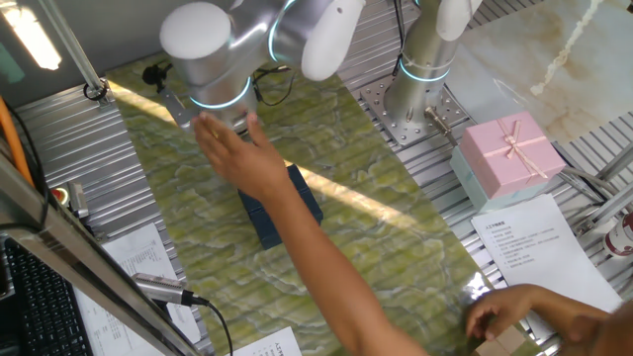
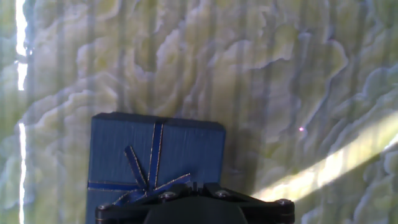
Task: Open a box
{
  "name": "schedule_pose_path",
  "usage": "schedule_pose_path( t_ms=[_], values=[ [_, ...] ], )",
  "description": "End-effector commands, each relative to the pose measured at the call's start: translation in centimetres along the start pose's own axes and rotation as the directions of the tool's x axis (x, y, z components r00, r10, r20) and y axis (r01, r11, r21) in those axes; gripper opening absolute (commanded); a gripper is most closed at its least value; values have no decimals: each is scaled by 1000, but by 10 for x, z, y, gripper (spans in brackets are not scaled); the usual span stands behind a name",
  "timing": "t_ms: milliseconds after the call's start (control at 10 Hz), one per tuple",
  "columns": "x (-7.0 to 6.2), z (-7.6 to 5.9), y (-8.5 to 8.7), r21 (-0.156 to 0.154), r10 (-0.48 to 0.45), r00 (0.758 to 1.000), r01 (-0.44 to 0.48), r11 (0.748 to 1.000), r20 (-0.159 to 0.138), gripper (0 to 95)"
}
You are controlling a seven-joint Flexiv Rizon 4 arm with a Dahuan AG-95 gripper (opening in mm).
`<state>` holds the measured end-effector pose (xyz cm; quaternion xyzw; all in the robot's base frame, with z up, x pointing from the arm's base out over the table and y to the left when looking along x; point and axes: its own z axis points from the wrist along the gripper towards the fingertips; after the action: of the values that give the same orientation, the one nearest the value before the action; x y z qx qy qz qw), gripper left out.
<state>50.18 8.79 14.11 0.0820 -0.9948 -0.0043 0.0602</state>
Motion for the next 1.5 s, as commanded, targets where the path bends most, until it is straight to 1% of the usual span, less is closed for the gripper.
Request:
schedule_pose_path(
  t_ms=[100, 200, 300, 400, 500, 600, 700, 900, 1000, 1100, 1300, 1400, 1500],
  values=[
    [0, 0, 2, 1, -49, 999, 49, 999, 3, 0],
    [-1, 1, 6, 7, -47, 999, 47, 999, 20, 0],
    [-1, 2, 9, 12, -45, 998, 44, 999, 45, 0],
    [-1, 4, 16, 4, -23, 997, 22, 1000, 75, 0],
    [0, 5, 19, -5, -23, 997, 24, 1000, 73, 190],
    [0, 7, 24, 2, -34, 996, 34, 999, 80, 190],
    [0, 8, 27, 4, -35, 996, 35, 999, 78, 190],
    [1, 12, 35, 2, -38, 996, 38, 999, 79, 190],
    [0, 17, 40, 1, -41, 996, 41, 999, 80, 190],
    [-1, 21, 40, 1, -49, 995, 49, 999, 83, 190],
    [-2, 27, 40, 2, -64, 993, 64, 998, 99, 190],
    [-2, 28, 40, 3, -68, 992, 68, 998, 103, 190],
    [-1, 30, 44, 3, -69, 992, 69, 998, 106, 190]
  ],
)
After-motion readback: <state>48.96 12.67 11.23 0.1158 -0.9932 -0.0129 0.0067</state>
